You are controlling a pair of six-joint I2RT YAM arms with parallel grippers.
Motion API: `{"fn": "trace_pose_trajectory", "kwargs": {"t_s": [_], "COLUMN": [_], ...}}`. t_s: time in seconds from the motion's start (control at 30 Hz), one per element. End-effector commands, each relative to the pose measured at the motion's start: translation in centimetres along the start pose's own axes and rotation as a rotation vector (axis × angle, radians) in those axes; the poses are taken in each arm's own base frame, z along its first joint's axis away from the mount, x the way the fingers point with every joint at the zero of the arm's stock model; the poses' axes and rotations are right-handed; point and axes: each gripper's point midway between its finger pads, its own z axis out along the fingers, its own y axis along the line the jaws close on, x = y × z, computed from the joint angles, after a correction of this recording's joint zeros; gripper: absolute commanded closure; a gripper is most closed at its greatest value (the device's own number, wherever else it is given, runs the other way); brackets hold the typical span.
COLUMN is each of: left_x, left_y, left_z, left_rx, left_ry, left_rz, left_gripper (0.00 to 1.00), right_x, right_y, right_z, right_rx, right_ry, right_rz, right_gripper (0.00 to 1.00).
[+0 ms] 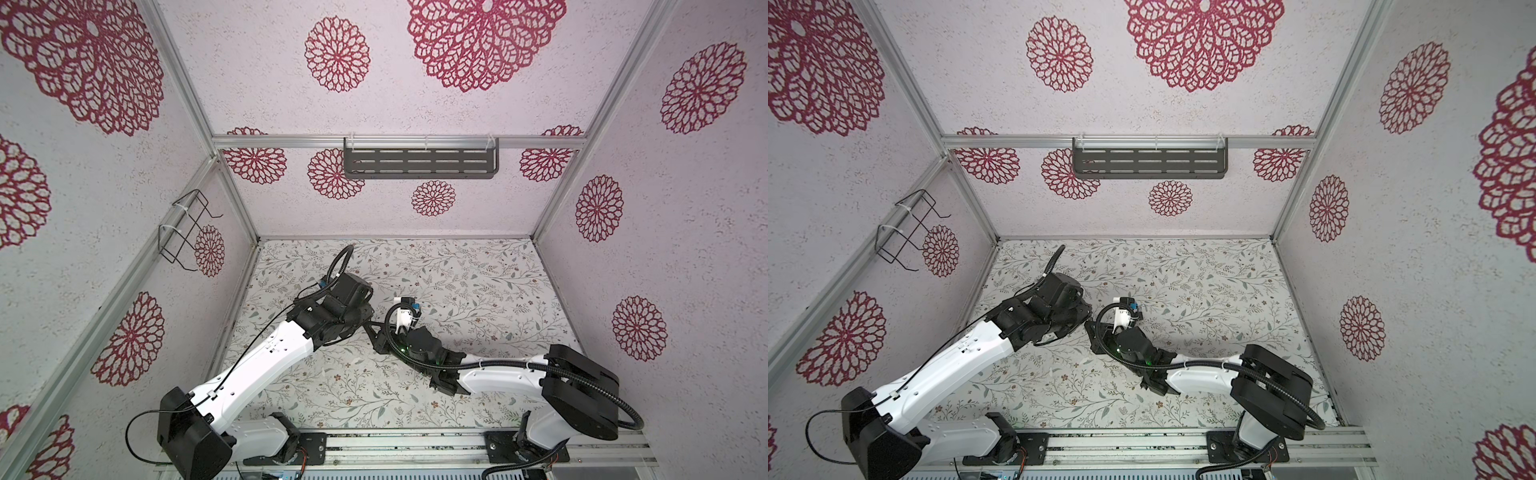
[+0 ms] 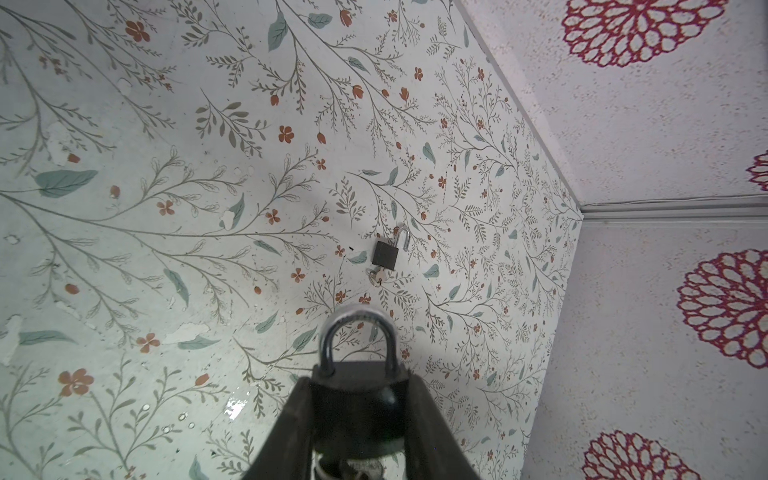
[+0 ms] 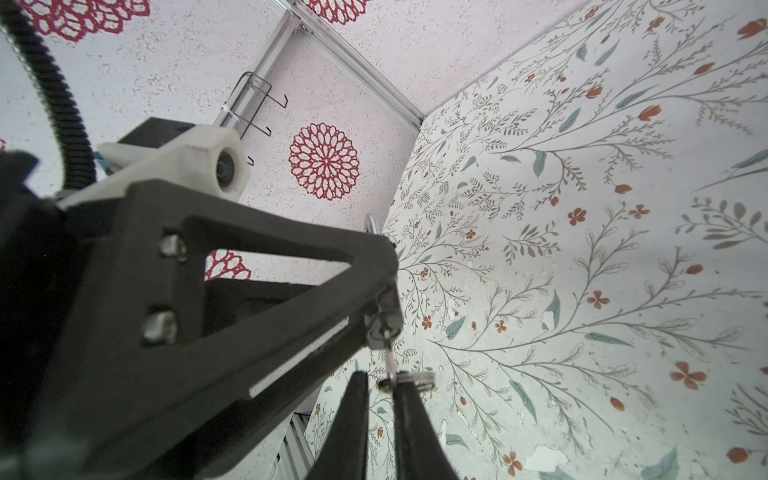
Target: Unlock with the key
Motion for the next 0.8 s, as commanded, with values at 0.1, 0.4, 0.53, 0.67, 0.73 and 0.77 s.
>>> {"fn": "trace_pose_trajectory", "kwargs": {"t_s": [0.1,0.4,0.53,0.67,0.73,0.77], "left_x": [-0.75,-0.96,-0.87,-0.71,-0.50,-0.38], "left_y": [-0.98,-0.85,-0.95,-0.98,-1.01,-1.00], "left_z": [-0.65,-0.83,-0.78,-0.77,-0.82,-0.82], "left_rx": [0.043,0.039,0.043,0.047,0.050,0.051], "left_ry": [-0.025,-0.035,-0.030,-0.021,-0.013,-0.009], "left_rz": [-0.009,-0.009,-0.011,-0.014,-0.013,-0.013], "left_gripper": [1.00,1.00,1.00,1.00,1.00,1.00], "right_x": [-1.72,-2.17,-2.17,-2.05,-2.16,-2.26], "right_y": [1.36,1.68,1.57,1.33,1.29,1.31], "right_z": [-0.71,-1.29,-1.20,-0.92,-0.93,-0.92], "right_rx": [-0.019,-0.034,-0.030,-0.026,-0.031,-0.032], "right_ry": [-0.053,-0.072,-0.071,-0.066,-0.071,-0.072], "right_rz": [0.001,-0.005,-0.004,0.005,0.007,0.007], "right_gripper": [0.86,0.81,0.84,0.90,0.92,0.93]}}
